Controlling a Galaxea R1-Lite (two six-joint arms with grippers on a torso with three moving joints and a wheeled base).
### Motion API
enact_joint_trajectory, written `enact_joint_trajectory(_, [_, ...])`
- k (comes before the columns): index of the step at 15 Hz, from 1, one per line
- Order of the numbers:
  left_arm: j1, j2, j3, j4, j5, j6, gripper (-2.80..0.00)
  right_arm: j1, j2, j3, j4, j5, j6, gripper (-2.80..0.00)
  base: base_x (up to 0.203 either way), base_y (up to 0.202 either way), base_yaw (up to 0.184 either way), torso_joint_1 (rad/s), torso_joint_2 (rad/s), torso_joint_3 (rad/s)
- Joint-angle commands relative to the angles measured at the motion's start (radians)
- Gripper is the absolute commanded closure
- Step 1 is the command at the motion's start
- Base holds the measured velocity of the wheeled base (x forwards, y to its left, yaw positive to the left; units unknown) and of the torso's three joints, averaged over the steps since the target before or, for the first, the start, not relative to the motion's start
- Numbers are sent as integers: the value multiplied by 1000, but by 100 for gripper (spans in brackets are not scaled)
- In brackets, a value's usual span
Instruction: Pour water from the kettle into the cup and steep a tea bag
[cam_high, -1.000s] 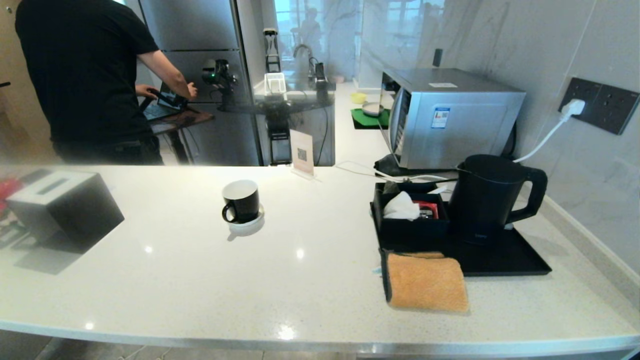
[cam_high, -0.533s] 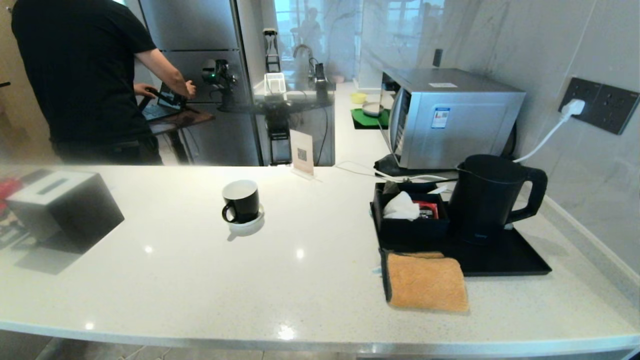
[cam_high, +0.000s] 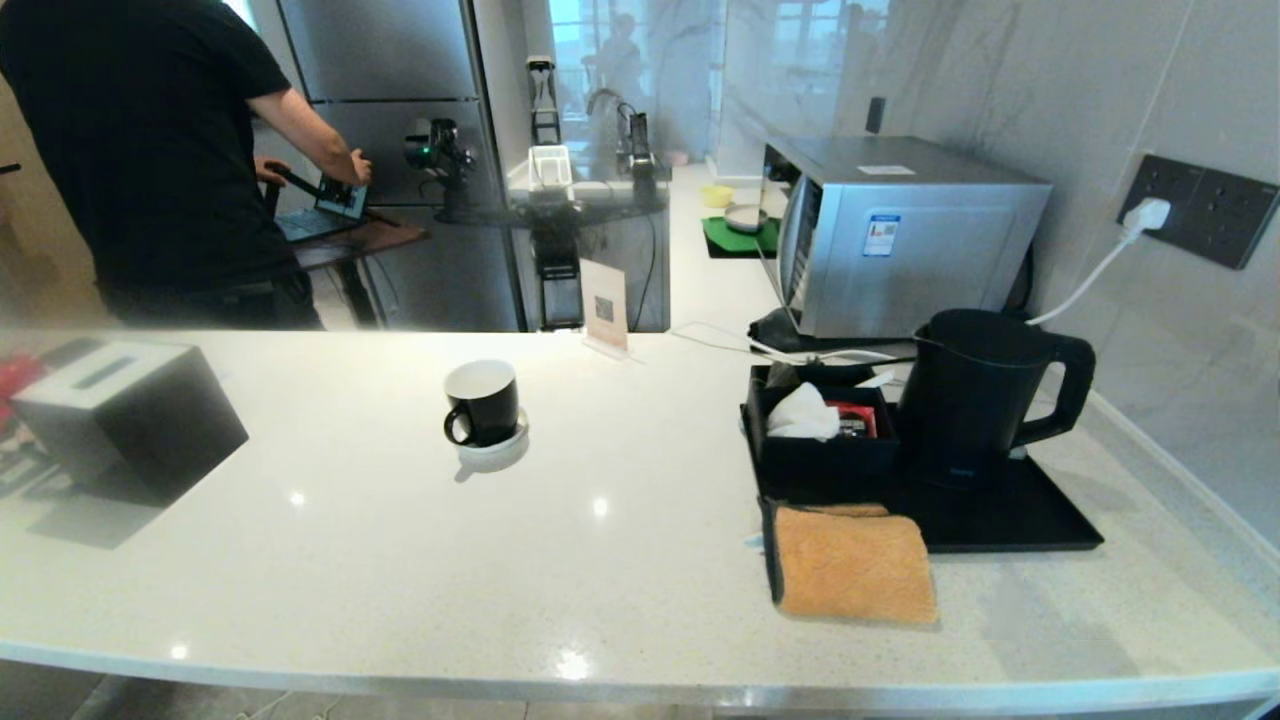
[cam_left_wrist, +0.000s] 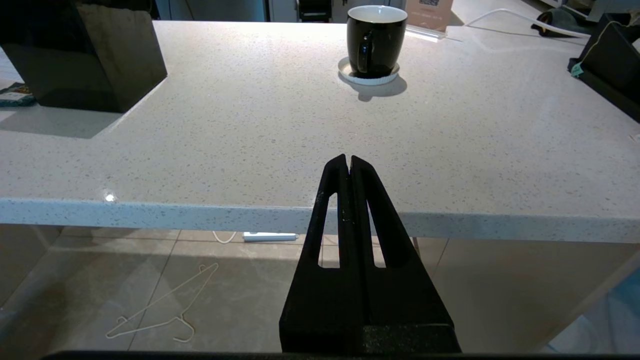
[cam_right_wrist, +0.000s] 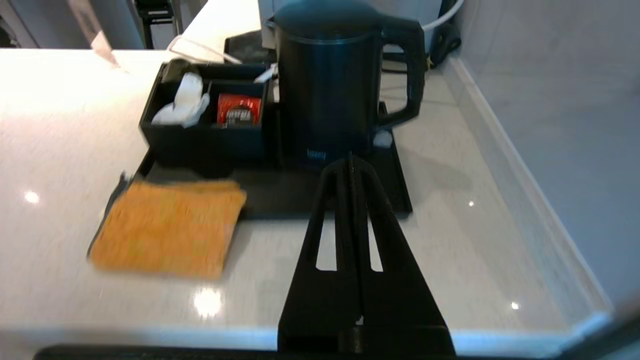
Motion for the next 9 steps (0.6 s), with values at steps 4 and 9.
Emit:
enact_joint_trajectory(4, [0, 0, 0, 0, 0, -1, 0, -10, 343, -13, -132, -1, 15, 0, 0, 0, 0, 0, 0, 0])
enact_joint_trajectory(9, [0, 1, 0, 0, 0, -1, 0, -16, 615, -24, -286, -30, 11, 0, 0, 0, 0, 0, 0, 0])
